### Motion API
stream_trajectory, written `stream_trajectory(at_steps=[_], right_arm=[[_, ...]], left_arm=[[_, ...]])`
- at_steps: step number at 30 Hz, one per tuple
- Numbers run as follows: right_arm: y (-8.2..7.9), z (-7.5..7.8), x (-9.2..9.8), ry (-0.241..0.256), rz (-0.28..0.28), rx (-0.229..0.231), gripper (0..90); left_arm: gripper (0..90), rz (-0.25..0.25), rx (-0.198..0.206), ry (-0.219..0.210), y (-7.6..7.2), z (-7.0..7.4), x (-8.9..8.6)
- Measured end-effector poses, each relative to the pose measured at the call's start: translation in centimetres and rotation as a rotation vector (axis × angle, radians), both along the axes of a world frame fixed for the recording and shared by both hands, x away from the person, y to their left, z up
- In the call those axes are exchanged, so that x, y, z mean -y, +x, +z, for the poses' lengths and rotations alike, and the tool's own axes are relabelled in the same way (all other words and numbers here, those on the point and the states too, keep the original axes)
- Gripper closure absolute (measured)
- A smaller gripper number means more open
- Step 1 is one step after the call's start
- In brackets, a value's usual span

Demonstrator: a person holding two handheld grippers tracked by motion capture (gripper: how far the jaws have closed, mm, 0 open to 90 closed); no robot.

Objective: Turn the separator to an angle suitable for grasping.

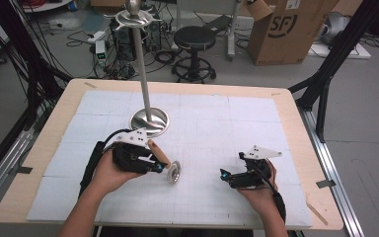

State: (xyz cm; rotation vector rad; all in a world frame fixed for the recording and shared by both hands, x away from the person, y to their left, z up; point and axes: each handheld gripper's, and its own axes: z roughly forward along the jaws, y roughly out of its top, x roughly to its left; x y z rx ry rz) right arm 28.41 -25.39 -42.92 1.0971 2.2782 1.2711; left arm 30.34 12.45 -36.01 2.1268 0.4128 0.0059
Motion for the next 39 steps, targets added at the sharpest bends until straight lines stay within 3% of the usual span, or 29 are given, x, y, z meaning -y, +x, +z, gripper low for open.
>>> stream_trajectory(at_steps=[13, 24, 27, 39], right_arm=[[-0.2, 0.6, -0.1, 0.025, 0.009, 0.011, 2.9], [-0.9, 4.4, -1.2, 0.149, 0.083, 0.089, 2.9], [-0.9, 5.7, -2.0, 0.206, 0.133, 0.127, 2.9], [-0.2, 8.7, -5.1, 0.252, 0.248, 0.158, 2.9]], left_arm=[[70.5, -0.010, 0.027, -0.023, -0.4, 0.9, -0.1], [70.5, -0.016, 0.041, -0.024, -0.5, 2.0, -0.2], [70.5, -0.028, 0.043, -0.019, -0.6, 2.4, 0.1], [70.5, -0.041, 0.048, -0.030, -0.6, 2.8, 0.7]])
